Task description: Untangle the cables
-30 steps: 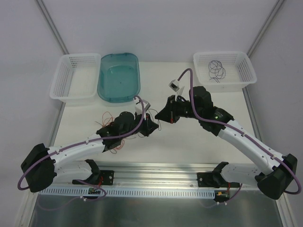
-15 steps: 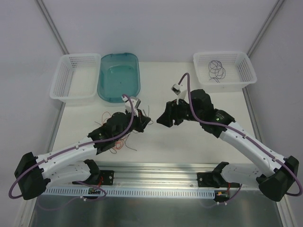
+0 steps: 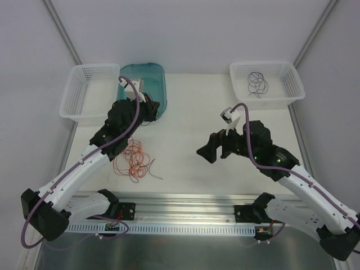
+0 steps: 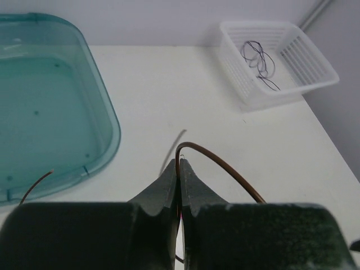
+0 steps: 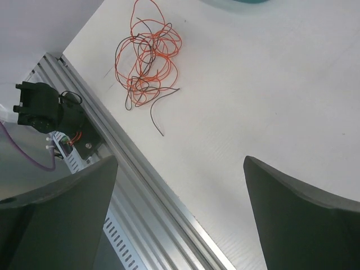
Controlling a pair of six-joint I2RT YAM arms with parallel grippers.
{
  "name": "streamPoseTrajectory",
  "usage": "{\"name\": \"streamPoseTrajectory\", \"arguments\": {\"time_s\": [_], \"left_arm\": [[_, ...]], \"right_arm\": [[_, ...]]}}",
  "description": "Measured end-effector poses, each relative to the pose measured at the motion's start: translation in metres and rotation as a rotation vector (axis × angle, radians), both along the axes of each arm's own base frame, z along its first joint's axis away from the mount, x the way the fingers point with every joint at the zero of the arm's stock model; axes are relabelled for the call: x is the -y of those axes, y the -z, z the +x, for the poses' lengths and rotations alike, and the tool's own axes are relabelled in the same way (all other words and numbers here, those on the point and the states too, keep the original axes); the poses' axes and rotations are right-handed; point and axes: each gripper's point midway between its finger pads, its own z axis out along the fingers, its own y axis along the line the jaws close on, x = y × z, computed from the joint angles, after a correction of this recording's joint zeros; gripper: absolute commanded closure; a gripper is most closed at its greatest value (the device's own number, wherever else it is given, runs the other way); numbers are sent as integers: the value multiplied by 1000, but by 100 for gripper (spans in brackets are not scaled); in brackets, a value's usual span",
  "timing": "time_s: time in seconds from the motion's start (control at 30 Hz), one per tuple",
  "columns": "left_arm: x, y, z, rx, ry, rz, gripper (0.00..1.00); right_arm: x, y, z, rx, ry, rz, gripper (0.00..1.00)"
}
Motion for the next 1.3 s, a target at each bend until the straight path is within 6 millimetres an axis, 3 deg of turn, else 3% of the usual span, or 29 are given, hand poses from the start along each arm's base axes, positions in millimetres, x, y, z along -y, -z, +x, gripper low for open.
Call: {"name": "streamPoseTrajectory", "arguments": {"time_s": [0.2,0.33,0.5,0.63,0.67,0.77,0.8,0.9,1.0,1.13,1.3], "left_arm": [[-25,-20,65,-9,-112,55,100],[-47,-15,112,-44,-185,86,100],[-77,17,175,-132,-259,133,99],[-93,63,215,-235,-281,191,92],[-96,78,221,-271,-286,209,86],[-106,120,233,-374,-288,256,70],[-109,135,235,-415,-286,269,60],[-116,177,230,-541,-278,304,54],[-122,200,217,-634,-268,323,49],[-124,198,208,-662,-258,318,32],[-119,162,187,-624,-234,266,11]], "right_arm": [[17,16,-4,12,45,-37,1],[24,26,-6,-1,60,-67,0],[31,37,-8,-8,73,-98,0],[35,47,-9,-13,75,-128,0],[36,50,-10,-16,76,-137,0],[38,55,-10,-23,80,-154,0],[39,56,-10,-24,80,-156,0],[40,59,-10,-26,81,-164,1],[40,59,-10,-27,81,-164,0],[40,59,-10,-27,80,-164,0],[38,59,-11,-31,74,-158,0]]}}
